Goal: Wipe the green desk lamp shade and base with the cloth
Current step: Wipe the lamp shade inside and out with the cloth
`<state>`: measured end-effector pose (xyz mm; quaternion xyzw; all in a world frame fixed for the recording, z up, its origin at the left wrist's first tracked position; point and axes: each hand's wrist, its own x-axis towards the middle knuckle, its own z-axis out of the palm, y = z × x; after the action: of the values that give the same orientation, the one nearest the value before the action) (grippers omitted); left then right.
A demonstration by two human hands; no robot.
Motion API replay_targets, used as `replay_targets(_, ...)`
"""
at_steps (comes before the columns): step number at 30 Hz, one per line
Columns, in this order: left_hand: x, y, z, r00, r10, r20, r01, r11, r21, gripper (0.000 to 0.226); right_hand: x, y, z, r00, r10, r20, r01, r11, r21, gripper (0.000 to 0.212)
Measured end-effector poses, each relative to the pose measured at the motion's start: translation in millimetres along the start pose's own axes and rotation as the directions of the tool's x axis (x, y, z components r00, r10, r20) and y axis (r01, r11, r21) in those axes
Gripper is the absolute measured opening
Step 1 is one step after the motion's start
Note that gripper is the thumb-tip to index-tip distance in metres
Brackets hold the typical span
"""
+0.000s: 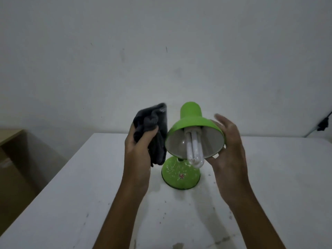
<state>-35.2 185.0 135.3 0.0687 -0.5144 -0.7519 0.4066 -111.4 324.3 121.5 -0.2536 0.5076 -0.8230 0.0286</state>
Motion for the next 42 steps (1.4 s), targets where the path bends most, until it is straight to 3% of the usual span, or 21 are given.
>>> replay_targets(3,12.3,8.8,12.4,0.986,0.029,0.167,-0.04,0.997,0.062,0.029,2.9,1.5,7.9,0.992,-0.114,0.058,0.124,0.966,-0.228,0.045)
replay_targets(5,11.8,9.5,17.0,0.952,0.07,0.297,-0.108,0.988,0.112,0.023,5.6,5.2,6.2,0.988,-0.153,0.01,0.15,0.956,-0.253,0.031)
replay_targets(9,9.1,-9.2,7.2,0.841,0.244,0.482,-0.371,0.909,0.188,0.022,12.8,6.8,-2.6,0.987,-0.164,-0.002,0.155,0.941,-0.301,0.034)
replay_targets(17,14.4,-42.8,-8.5,0.905,0.265,0.333,-0.294,0.955,0.038,0.016,17.9,5.9,-14.4,0.989,-0.144,0.021,0.143,0.935,-0.325,0.05)
replay_targets(23,17.5,-29.9,9.3,0.831,0.383,0.403,-0.455,0.885,0.097,0.031,18.4,5.4,-14.0,0.989,-0.145,0.027,0.145,0.931,-0.335,0.053)
replay_targets(25,19.8,-39.1,7.4,0.852,0.358,0.382,-0.385,0.923,-0.006,0.026,17.6,5.1,-14.4,0.99,-0.138,0.017,0.136,0.936,-0.326,0.054)
replay_targets(28,12.5,-56.4,1.7,0.924,0.226,0.307,-0.154,0.958,-0.241,0.012,15.1,5.9,-14.6,0.989,-0.145,0.005,0.14,0.943,-0.303,0.054)
replay_targets(30,0.7,-61.8,0.8,0.964,0.002,0.268,0.102,0.921,-0.376,0.007,14.1,5.9,-14.1,0.988,-0.152,0.002,0.146,0.944,-0.294,0.054)
replay_targets(31,-3.3,-61.5,1.0,0.955,-0.136,0.264,0.241,0.876,-0.417,0.01,14.0,5.4,-13.5,0.989,-0.147,0.004,0.142,0.946,-0.291,0.055)
replay_targets(33,-3.7,-57.3,2.9,0.925,-0.294,0.242,0.37,0.841,-0.394,0.025,14.1,4.1,-12.6,0.991,-0.132,0.013,0.13,0.949,-0.286,0.055)
replay_targets(35,6.5,-46.8,6.8,0.926,-0.306,0.221,0.363,0.882,-0.301,0.029,13.7,3.4,-11.2,0.992,-0.125,0.019,0.125,0.949,-0.29,0.057)
replay_targets(40,36.7,-19.8,21.2,0.931,-0.273,0.241,0.237,0.956,0.171,0.019,12.8,3.4,-9.2,0.992,-0.125,-0.002,0.119,0.948,-0.295,0.053)
replay_targets(42,37.5,-13.9,24.0,0.934,-0.19,0.301,0.129,0.969,0.21,0.026,13.6,2.8,-8.9,0.991,-0.131,-0.02,0.12,0.952,-0.282,0.042)
